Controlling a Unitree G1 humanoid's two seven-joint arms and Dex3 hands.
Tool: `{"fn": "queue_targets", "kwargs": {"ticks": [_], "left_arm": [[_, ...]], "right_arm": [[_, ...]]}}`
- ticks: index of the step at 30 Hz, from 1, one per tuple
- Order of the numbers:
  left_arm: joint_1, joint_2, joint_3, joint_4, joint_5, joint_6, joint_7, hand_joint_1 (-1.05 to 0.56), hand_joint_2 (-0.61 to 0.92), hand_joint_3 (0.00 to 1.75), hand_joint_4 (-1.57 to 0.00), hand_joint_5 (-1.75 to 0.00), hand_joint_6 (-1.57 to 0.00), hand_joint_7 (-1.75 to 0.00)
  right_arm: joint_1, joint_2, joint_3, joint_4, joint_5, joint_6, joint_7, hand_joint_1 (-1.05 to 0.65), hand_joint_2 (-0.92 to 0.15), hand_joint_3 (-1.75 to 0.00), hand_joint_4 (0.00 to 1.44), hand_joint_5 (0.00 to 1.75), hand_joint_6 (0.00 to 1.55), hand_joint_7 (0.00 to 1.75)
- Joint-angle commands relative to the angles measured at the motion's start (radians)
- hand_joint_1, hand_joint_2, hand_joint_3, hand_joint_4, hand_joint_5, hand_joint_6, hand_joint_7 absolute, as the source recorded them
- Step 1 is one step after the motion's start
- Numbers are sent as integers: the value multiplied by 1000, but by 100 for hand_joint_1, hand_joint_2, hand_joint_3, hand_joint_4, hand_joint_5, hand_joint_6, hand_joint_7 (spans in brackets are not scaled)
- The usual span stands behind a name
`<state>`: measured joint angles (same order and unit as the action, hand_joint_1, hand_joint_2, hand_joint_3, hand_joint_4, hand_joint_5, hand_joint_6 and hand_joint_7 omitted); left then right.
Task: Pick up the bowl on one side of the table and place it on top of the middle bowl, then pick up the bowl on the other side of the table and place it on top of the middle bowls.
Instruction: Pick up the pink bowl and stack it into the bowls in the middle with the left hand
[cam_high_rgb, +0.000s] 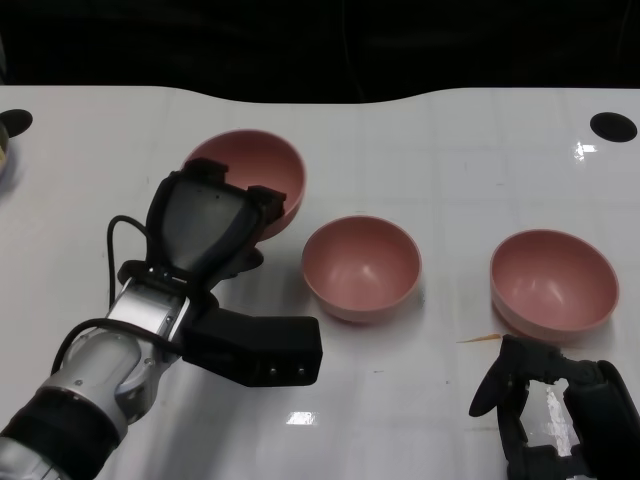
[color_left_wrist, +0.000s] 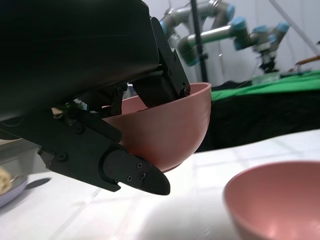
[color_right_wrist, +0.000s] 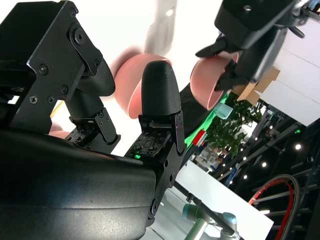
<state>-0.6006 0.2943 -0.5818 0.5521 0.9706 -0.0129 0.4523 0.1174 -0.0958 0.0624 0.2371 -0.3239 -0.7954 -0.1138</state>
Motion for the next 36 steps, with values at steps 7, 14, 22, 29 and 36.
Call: {"fn": "queue_targets", "kwargs": {"ticks": [7, 14, 22, 29, 36], "left_arm": [[-14, -26, -26, -44, -1, -121, 3, -30, 87, 1, -87, -175, -114, -48], [-17, -68, -61, -37, 29, -160, -3, -31, 90, 1, -88, -175, -108, -75], [-19, -89, -72, 0, 9, -189, -66, -30, 91, 3, -85, -173, -103, -70], [-29, -96, -43, 34, -72, -253, -129, -28, 91, 2, -83, -164, -105, -56], [-25, -60, -18, -68, -158, -223, -411, -61, 92, 24, -14, -55, -33, -3]], "right_arm": [[16, -9, 1, -29, 2, 8, -6, 23, -14, -165, 90, 171, 86, 134], [24, -9, 5, -51, -13, 29, -12, 19, -16, -162, 89, 173, 86, 134], [23, -11, 7, -51, -7, 23, -11, 19, -17, -160, 89, 174, 86, 134], [25, -10, 7, -55, -8, 31, -12, 19, -17, -160, 88, 174, 86, 134], [27, -10, 10, -61, -7, 37, -10, 21, -17, -160, 88, 173, 86, 134]]}}
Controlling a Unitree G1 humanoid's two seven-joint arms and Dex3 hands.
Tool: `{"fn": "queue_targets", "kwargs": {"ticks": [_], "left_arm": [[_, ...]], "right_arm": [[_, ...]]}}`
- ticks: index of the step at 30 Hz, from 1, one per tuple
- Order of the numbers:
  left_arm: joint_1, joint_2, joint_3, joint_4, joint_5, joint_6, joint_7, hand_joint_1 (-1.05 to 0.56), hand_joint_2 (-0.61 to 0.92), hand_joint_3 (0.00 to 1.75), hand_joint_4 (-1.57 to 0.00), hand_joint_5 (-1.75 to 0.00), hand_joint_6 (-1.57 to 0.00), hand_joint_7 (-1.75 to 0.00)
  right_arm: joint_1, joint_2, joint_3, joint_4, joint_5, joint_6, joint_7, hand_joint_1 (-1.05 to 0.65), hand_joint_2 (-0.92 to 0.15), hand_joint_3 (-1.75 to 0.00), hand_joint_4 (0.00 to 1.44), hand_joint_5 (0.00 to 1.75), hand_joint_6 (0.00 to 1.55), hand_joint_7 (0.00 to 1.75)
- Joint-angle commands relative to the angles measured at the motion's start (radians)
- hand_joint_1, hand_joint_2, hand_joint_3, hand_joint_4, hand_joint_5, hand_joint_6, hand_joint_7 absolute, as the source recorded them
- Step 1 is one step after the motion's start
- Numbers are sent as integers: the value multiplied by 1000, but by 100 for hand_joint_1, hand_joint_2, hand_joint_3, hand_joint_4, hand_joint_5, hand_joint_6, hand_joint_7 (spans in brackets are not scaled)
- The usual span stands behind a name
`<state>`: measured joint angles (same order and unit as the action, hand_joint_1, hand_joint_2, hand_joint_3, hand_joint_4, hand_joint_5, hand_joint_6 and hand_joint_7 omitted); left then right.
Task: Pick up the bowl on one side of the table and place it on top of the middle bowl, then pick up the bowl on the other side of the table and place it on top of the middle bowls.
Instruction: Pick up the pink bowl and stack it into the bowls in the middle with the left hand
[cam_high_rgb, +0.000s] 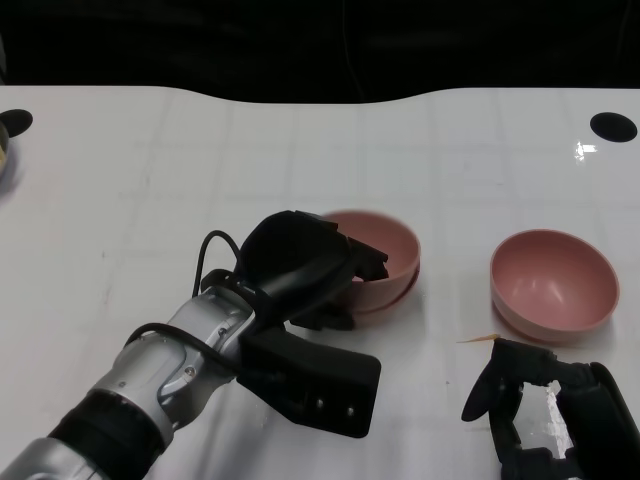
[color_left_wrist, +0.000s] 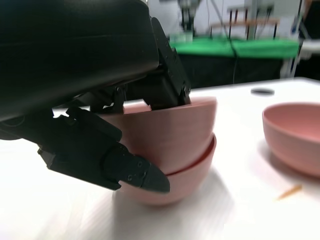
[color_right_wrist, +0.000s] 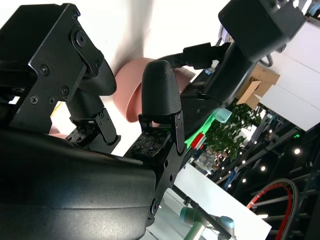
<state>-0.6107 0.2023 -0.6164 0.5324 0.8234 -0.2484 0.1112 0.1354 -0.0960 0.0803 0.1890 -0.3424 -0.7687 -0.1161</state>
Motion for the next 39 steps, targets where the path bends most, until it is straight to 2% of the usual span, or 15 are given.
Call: {"fn": "queue_targets", "kwargs": {"ticks": [1, 4, 12, 18, 26, 36, 39], "left_arm": [[-15, 39, 17, -64, -10, 14, -91, -72, 92, 33, -6, -41, -22, -1], [-11, 50, 20, -98, -11, 23, -141, -85, 92, 41, -1, -22, -11, 0], [2, 63, 6, -104, 34, 40, -156, -93, 92, 40, 0, -15, -9, 0], [44, 66, -2, -102, 72, 45, -98, -90, 92, 38, 0, -10, -9, 0], [111, 65, -39, -61, 137, 47, 3, -82, 92, 31, 0, -14, -11, -1], [109, 50, -63, 6, 145, 21, 43, -83, 92, 34, 0, -8, -8, 0], [106, 46, -53, 22, 133, 0, 71, -82, 92, 34, 0, -2, -4, 0]], "right_arm": [[8, -10, -8, -12, 10, 11, -8, 21, -17, -160, 88, 172, 86, 134], [8, -11, -8, -15, 6, 14, -10, 22, -17, -160, 89, 173, 86, 134], [4, -11, -7, -11, 7, 13, -12, 24, -16, -160, 90, 171, 87, 133], [3, -11, -5, -11, 10, 8, -12, 24, -16, -160, 90, 171, 87, 132], [10, -14, -7, -21, -5, 8, -21, 22, -16, -160, 90, 170, 87, 132], [8, -16, -2, -12, 11, 2, -17, 23, -15, -162, 90, 170, 87, 132], [7, -16, -1, -13, 11, 5, -16, 23, -16, -162, 90, 169, 87, 132]]}}
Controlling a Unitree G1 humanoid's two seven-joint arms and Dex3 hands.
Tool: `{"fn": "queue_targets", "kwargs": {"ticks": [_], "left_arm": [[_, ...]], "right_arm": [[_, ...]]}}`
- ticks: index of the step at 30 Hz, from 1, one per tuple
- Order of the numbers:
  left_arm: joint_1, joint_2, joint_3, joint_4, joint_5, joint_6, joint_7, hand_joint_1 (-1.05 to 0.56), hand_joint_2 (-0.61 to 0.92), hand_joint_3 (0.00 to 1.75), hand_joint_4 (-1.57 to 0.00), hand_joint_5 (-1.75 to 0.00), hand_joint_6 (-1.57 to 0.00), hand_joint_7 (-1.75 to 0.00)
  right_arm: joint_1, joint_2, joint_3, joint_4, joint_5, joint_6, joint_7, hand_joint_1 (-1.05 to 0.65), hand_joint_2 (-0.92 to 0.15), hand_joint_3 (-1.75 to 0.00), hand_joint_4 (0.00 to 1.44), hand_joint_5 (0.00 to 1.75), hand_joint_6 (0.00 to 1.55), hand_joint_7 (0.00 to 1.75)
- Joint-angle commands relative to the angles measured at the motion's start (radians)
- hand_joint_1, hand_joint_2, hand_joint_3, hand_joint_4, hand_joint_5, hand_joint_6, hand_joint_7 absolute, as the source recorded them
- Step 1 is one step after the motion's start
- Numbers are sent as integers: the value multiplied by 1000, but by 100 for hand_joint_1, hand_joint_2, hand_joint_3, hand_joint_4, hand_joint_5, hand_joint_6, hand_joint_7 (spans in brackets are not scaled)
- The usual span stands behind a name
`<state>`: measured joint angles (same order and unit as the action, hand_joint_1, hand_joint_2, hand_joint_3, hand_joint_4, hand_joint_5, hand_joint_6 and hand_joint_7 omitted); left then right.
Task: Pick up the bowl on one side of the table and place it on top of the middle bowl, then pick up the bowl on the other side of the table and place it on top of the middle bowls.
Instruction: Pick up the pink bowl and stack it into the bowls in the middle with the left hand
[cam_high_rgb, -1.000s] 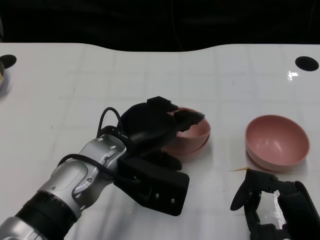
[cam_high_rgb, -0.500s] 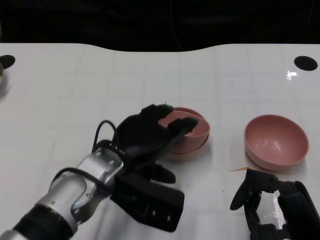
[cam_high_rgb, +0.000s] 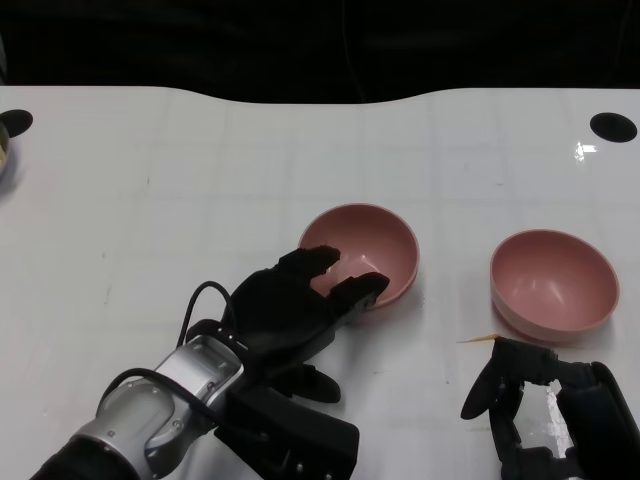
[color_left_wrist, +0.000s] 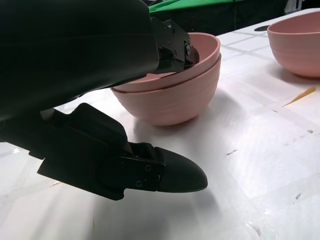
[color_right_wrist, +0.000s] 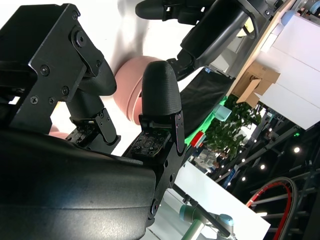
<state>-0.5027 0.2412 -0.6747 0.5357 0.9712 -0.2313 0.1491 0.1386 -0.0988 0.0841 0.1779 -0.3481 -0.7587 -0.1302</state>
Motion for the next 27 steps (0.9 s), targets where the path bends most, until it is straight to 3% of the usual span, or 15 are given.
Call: {"fn": "queue_targets", "kwargs": {"ticks": [1, 7, 15, 19, 20, 22, 23, 27], "left_arm": [[-2, 5, 12, 26, -22, -31, 55, -82, 92, 34, 0, -1, -3, 0], [10, -6, 57, 57, -80, -119, 203, -73, 92, 23, 0, 0, -1, 0], [44, 23, 110, 17, -124, -164, 258, -63, 92, 22, 0, 0, 0, 0], [97, 52, 163, -45, -167, -201, 278, -55, 92, 18, -10, -6, -12, -6], [111, 59, 178, -57, -180, -216, 286, -51, 92, 16, -19, -12, -18, -9], [138, 76, 211, -59, -195, -274, 348, -46, 92, 14, -20, -49, -28, -11], [151, 83, 226, -54, -197, -306, 394, -42, 92, 12, -30, -68, -40, -15], [200, 91, 283, -27, -226, -439, 530, -36, 92, 10, -51, -92, -64, -27]], "right_arm": [[4, -13, -5, -1, 15, -5, -3, 23, -16, -162, 90, 169, 87, 131], [1, -16, -6, 3, 11, -4, -5, 24, -15, -161, 90, 169, 87, 131], [1, -14, -5, 3, 12, -4, -7, 25, -15, -160, 90, 168, 88, 130], [2, -13, -5, 0, 3, -1, -12, 25, -15, -161, 91, 168, 88, 130], [2, -12, -5, -1, 3, 1, -12, 25, -15, -161, 91, 168, 88, 131], [2, -12, -4, -5, 5, 6, -10, 24, -15, -161, 91, 168, 88, 131], [2, -13, -4, -6, 5, 7, -9, 24, -16, -161, 91, 169, 88, 131], [-4, -13, -4, 4, 1, -5, -16, 23, -15, -161, 91, 169, 88, 131]]}}
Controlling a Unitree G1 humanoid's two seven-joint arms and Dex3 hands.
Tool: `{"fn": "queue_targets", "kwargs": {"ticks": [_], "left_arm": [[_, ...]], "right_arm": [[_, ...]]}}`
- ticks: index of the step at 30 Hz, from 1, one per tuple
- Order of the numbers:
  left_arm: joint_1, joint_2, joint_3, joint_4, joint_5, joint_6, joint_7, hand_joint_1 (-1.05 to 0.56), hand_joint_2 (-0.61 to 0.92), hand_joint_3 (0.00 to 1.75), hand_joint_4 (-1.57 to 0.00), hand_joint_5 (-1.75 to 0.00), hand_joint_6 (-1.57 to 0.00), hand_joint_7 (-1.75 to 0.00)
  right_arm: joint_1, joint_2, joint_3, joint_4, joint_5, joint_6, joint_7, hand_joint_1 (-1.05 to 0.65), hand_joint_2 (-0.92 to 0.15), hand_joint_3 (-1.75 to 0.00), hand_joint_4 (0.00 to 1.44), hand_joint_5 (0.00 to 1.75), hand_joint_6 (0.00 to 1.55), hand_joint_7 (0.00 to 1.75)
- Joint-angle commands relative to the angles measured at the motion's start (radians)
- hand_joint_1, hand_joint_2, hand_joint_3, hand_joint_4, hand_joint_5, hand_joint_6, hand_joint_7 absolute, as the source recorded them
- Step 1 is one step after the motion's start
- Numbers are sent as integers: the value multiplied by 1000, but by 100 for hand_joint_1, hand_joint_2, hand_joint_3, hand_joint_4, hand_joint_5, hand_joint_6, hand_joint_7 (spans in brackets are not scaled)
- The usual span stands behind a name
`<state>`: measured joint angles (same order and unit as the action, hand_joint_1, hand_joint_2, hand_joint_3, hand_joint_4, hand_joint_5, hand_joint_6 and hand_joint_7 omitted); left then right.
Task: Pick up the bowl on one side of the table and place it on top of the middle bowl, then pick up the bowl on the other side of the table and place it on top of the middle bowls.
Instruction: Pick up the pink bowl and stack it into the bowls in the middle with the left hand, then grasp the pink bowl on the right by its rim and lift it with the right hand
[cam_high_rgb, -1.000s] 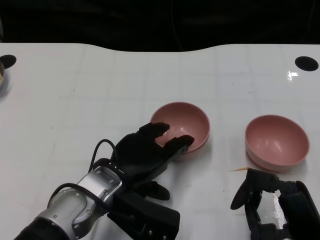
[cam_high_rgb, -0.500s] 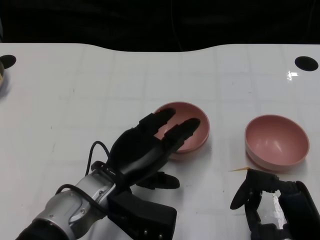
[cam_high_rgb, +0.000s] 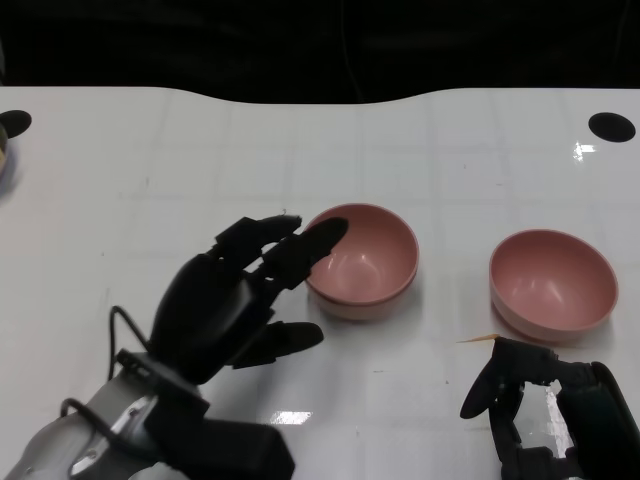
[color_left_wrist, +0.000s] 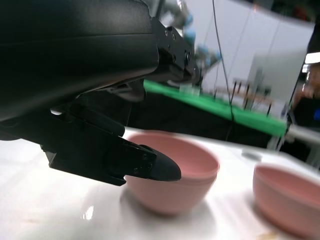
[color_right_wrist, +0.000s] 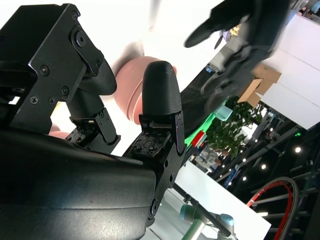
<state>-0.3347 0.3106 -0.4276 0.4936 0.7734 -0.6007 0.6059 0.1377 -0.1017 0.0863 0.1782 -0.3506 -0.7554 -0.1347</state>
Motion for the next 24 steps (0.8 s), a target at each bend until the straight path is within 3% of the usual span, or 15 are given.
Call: {"fn": "queue_targets", "kwargs": {"ticks": [1, 5, 8, 11, 14, 17, 21, 24], "left_arm": [[45, 25, 48, 16, -36, -94, 86, -35, 92, 12, -53, -97, -66, -31], [107, 38, 98, -6, -93, -175, 78, -28, 91, 18, -57, -115, -60, -71], [149, 45, 129, -27, -136, -225, 52, -22, 88, 19, -64, -118, -60, -85], [224, 67, 157, -74, -263, -281, -54, -5, 51, 89, -77, -137, -83, -92], [296, 70, 182, -130, -411, -280, -181, 3, 39, 120, -78, -148, -89, -98], [342, 97, 189, -165, -534, -277, -332, 2, 34, 142, -81, -159, -88, -114], [362, 94, 209, -152, -613, -293, -460, 0, 31, 146, -90, -158, -93, -124], [350, 68, 231, -104, -609, -313, -493, -1, 26, 156, -91, -165, -92, -138]], "right_arm": [[-4, -10, -6, 6, 3, -10, -13, 23, -15, -161, 91, 170, 88, 131], [-2, -9, -3, 0, 4, -9, -13, 23, -15, -162, 91, 169, 88, 131], [0, -10, -3, -6, 2, -5, -14, 22, -15, -162, 91, 170, 88, 131], [5, -8, -3, -12, -3, -4, -19, 22, -15, -161, 90, 169, 88, 131], [12, -6, -1, -19, 8, -6, -14, 22, -16, -162, 89, 169, 87, 131], [14, -1, -2, -18, 24, -16, -16, 23, -18, -161, 88, 168, 86, 130], [2, 0, -7, -1, 31, -39, -25, 18, -26, -149, 82, 167, 80, 125], [-7, -2, -12, -4, 44, -27, -19, 20, -34, -137, 66, 145, 69, 109]]}}
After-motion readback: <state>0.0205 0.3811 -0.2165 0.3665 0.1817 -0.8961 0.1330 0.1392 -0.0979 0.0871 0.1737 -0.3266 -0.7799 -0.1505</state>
